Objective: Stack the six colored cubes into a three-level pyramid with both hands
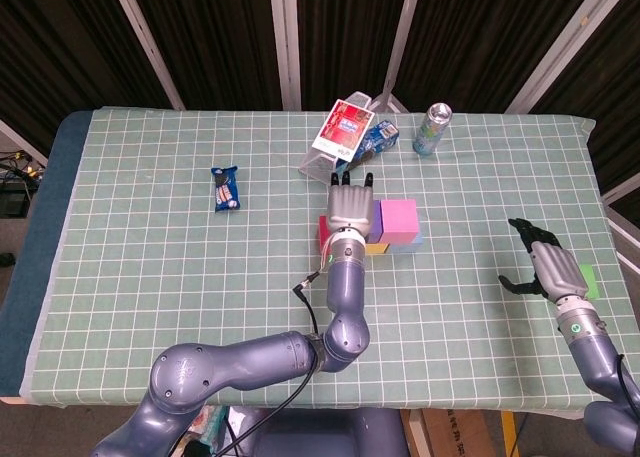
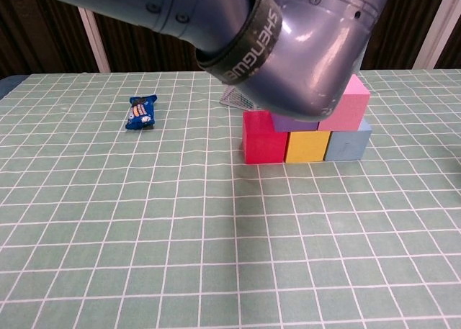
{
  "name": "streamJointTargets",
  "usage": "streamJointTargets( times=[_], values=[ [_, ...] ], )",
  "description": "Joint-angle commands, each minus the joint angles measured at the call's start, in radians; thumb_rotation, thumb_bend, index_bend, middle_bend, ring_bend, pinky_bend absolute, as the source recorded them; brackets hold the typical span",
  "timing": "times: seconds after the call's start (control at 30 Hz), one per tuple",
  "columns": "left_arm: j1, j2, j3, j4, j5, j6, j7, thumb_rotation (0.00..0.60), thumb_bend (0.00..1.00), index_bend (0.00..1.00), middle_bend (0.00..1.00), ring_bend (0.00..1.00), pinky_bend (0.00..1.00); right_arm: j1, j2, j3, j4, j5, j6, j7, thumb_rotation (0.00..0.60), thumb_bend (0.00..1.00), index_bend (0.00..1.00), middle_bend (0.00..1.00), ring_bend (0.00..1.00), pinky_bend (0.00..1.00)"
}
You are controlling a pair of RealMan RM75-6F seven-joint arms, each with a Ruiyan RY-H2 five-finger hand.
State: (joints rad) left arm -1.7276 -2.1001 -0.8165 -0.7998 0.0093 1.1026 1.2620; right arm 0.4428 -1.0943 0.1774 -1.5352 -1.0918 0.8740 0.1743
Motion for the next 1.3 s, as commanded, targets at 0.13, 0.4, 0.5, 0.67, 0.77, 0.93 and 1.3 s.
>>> streamJointTargets(
  times=[0.13, 0.4, 0.5, 0.67, 0.77, 0.93, 1.3],
  values=[
    [0.000, -0.005, -0.003, 0.008, 0.002, -0.008, -0.002, 0.600, 0.32, 0.00, 0.45, 0.04, 0.04, 0.000, 0.000, -0.001, 0.002, -0.001, -0.002, 0.001, 0.600, 0.32, 0.00, 0.05, 0.05, 0.00],
    [0.007, -0.005, -0.001, 0.007, 0.008, -0.012, -0.002, 0.600, 0.25, 0.00, 0.22, 0.03, 0.04, 0.001, -0.002, -0.002, 0.003, -0.002, -0.002, 0.000, 0.600, 0.32, 0.00, 0.05, 0.05, 0.00],
    [0.013, -0.003, -0.002, -0.001, 0.004, -0.011, 0.001, 0.600, 0.23, 0.00, 0.16, 0.01, 0.04, 0.000, -0.002, -0.001, 0.003, -0.001, -0.001, -0.001, 0.600, 0.32, 0.00, 0.05, 0.05, 0.00],
    [0.021, 0.004, -0.003, -0.020, 0.000, -0.010, 0.007, 0.600, 0.22, 0.00, 0.11, 0.00, 0.03, 0.001, -0.002, -0.001, 0.002, 0.001, 0.000, -0.002, 0.600, 0.32, 0.00, 0.05, 0.05, 0.00],
    [0.028, 0.010, -0.002, -0.036, 0.000, -0.006, 0.004, 0.600, 0.21, 0.00, 0.09, 0.00, 0.03, 0.000, -0.002, -0.002, 0.001, -0.001, 0.000, -0.003, 0.600, 0.32, 0.00, 0.05, 0.05, 0.00],
    [0.043, 0.025, 0.002, -0.073, 0.003, 0.008, 0.002, 0.600, 0.20, 0.00, 0.09, 0.00, 0.03, 0.001, -0.001, -0.002, 0.002, -0.002, -0.001, -0.003, 0.600, 0.32, 0.00, 0.05, 0.05, 0.00],
    [0.163, 0.119, 0.041, -0.308, 0.015, 0.102, -0.025, 0.600, 0.16, 0.00, 0.09, 0.00, 0.03, 0.000, 0.003, -0.002, -0.005, -0.007, 0.004, -0.003, 0.600, 0.32, 0.00, 0.05, 0.05, 0.00]
  ],
)
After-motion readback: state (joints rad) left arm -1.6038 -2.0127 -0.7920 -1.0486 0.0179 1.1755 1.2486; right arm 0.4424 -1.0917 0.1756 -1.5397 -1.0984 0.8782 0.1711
